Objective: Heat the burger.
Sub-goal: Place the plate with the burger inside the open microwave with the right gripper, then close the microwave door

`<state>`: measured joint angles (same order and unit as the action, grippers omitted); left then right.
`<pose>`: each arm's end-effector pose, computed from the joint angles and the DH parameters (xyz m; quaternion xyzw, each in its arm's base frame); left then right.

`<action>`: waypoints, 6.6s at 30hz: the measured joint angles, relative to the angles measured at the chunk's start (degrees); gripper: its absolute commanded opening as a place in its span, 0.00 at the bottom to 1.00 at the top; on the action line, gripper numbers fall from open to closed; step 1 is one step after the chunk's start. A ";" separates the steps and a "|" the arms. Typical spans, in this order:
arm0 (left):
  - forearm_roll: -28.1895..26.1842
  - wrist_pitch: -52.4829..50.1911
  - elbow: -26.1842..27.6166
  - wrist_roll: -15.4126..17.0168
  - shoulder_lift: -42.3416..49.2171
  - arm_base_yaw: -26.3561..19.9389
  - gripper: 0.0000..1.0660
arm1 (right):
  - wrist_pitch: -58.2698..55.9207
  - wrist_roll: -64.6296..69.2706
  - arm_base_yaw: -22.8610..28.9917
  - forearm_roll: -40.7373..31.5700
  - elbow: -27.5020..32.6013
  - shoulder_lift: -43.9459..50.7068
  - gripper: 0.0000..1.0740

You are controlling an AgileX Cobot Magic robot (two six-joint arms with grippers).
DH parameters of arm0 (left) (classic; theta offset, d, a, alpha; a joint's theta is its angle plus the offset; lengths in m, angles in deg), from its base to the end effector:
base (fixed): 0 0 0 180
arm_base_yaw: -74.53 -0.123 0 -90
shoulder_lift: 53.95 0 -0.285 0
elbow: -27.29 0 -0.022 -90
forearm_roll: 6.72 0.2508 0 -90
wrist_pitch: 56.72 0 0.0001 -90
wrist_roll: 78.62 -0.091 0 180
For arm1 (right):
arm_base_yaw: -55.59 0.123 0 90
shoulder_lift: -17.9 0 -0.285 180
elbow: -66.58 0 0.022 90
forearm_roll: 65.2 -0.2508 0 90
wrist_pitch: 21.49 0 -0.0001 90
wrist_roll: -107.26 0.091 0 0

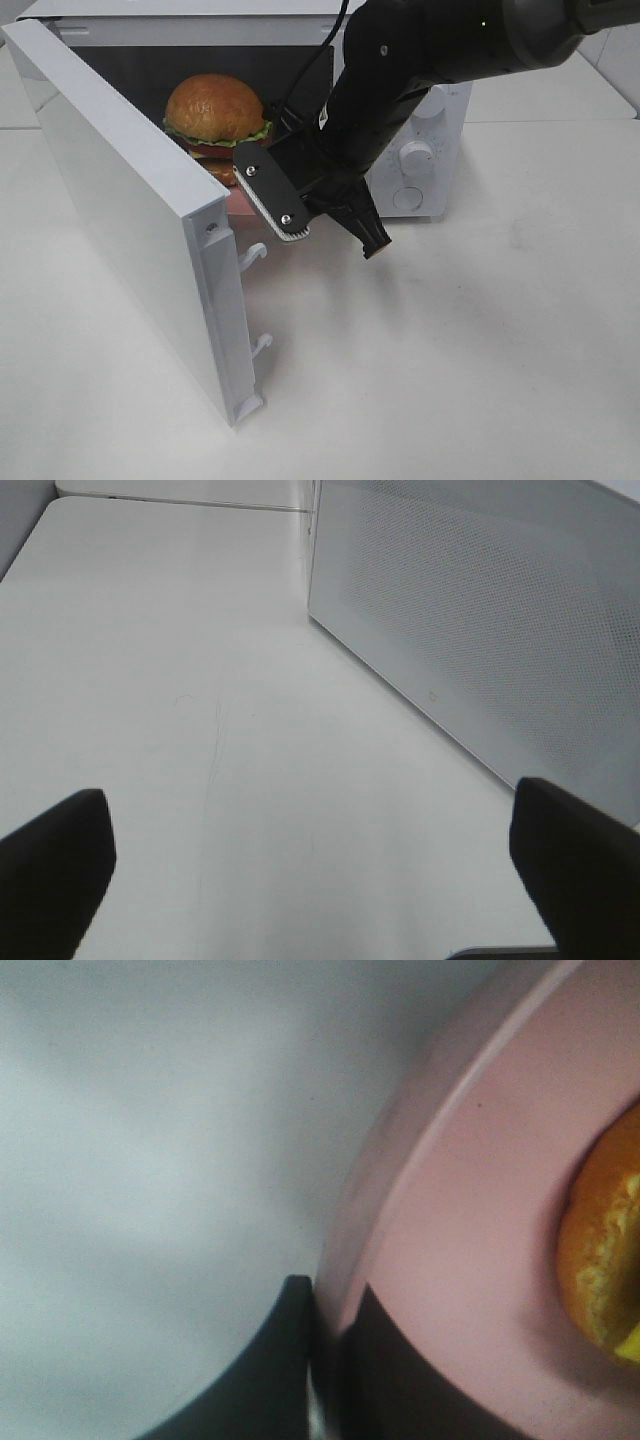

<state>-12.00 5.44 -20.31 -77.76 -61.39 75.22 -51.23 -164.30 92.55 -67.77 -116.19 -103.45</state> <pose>-0.0091 -0.0073 0.2802 0.0016 0.8526 -0.0530 0.5198 0.3398 0.2582 0.1883 -0.8595 0.4318 -0.1109 0.2498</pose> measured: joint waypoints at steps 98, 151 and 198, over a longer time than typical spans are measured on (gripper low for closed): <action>0.00 0.00 0.00 0.00 0.00 0.00 0.94 | 2.81 32.43 -0.63 11.63 -27.73 -18.45 0.63; 0.00 0.00 0.00 0.00 0.00 0.00 0.94 | 20.80 43.77 -0.63 14.32 21.26 17.30 0.71; 0.00 0.00 0.00 0.00 0.00 0.00 0.94 | -22.57 96.54 -0.63 12.72 39.71 63.43 0.70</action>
<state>-12.00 5.44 -20.31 -77.76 -61.39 75.22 -73.80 -67.76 91.92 -55.06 -76.48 -40.02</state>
